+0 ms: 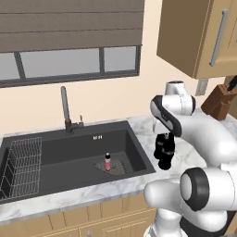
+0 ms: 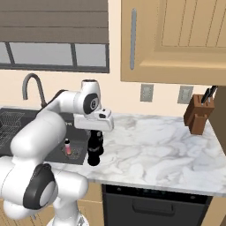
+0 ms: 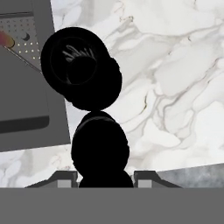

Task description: Place the large bottle from the dining counter next to the other large bottle outside the sink, and place the small bottle from the dining counter next to the other small bottle inside the sink.

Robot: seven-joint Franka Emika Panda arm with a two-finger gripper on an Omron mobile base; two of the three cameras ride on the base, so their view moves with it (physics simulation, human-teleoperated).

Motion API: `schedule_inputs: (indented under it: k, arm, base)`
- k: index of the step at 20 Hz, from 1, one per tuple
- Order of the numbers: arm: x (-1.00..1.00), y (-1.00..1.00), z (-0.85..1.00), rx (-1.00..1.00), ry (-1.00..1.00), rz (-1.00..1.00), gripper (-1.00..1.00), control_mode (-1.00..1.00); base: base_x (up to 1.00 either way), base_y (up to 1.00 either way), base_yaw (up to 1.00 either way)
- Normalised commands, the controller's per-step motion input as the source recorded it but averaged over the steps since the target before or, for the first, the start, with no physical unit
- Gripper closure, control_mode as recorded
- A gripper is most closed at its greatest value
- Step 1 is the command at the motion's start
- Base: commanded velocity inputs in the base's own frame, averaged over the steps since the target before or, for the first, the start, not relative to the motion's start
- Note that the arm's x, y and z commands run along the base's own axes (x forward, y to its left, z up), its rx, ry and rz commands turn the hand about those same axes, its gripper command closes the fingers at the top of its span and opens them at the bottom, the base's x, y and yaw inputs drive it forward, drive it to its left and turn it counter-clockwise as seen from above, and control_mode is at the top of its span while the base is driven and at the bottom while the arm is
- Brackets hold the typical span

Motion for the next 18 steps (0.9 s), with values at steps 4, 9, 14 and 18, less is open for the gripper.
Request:
schedule_inputs:
  k: [4,9,14,18]
  arm:
    - [0.0,0.0,-0.08,0.0,0.01,0.0,1.0,-1.0]
    - [0.0,0.0,0.0,0.0,0.0,0.0,1.0,-1.0]
    - [0.0,0.0,0.0,0.0,0.0,0.0,-1.0,-1.0]
    - [0.0,0.0,0.0,0.0,0.0,0.0,-1.0,-1.0]
  base:
    - [0.0,0.0,0.0]
    - [0.0,0.0,0.0]
    - [0.0,0.0,0.0]
    - [0.0,0.0,0.0]
